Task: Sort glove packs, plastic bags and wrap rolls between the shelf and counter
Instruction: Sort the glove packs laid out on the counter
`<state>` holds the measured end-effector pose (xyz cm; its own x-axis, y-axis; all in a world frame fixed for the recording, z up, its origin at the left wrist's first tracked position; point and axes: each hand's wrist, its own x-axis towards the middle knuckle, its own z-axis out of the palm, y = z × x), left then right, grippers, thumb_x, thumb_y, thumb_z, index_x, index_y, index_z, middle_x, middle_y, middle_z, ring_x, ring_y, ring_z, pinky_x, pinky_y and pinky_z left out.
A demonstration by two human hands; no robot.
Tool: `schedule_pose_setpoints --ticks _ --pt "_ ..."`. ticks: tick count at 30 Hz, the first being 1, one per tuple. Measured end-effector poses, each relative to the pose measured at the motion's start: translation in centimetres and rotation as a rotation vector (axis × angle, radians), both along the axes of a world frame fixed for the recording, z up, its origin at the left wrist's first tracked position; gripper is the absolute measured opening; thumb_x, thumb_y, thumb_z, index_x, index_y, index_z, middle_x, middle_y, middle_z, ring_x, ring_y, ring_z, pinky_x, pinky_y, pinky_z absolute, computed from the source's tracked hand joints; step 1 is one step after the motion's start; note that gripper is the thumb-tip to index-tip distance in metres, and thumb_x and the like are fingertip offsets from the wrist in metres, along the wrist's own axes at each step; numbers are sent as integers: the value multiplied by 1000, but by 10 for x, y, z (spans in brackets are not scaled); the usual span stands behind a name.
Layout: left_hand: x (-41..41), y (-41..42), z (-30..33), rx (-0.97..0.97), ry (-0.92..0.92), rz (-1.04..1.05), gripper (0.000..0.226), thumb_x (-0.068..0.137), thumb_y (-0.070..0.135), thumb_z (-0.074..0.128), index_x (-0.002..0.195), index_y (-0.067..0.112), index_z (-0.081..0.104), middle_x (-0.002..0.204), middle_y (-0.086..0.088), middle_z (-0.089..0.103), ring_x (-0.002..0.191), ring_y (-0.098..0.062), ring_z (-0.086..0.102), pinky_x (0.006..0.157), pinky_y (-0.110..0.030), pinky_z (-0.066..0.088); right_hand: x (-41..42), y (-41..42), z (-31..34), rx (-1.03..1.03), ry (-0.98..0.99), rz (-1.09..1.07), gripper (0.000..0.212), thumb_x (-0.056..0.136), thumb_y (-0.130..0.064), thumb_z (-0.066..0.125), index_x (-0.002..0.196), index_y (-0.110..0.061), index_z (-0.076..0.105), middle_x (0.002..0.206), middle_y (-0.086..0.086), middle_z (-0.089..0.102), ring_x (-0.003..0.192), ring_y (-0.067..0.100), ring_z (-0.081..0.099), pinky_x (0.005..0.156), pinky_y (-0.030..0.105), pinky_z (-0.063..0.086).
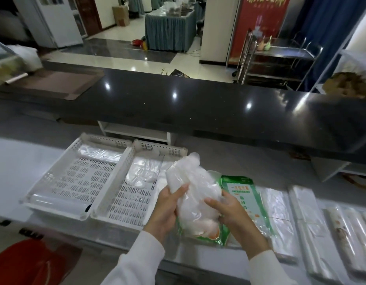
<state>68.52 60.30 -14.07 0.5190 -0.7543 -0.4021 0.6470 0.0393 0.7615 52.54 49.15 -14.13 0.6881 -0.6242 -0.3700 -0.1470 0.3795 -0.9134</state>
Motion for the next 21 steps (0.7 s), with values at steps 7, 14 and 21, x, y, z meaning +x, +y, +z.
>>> schedule_pose_setpoints --ticks 7,14,21 --pt "76 21 -4 -13 -1 -165 43 97 18 71 136 7 60 127 -19 72 118 -37 70 93 -50 61 69 16 5 111 15 -134 54 76 -32 85 121 -6 72 115 18 78 103 36 76 73 39 63" --pt "123 36 -16 21 75 -209 41 94 22 74 130 4 65 122 -20 74 112 -36 73 82 -43 63 114 33 -11 95 59 -162 62 64 -25 92 117 2 72 108 20 79 91 34 78 69 36 64" --pt "146 40 -28 88 7 -250 44 89 33 78 119 2 70 114 -17 77 104 -31 76 76 -34 63 134 42 -23 75 19 -214 49 77 -6 86 122 0 66 111 20 78 99 40 77 75 41 65"
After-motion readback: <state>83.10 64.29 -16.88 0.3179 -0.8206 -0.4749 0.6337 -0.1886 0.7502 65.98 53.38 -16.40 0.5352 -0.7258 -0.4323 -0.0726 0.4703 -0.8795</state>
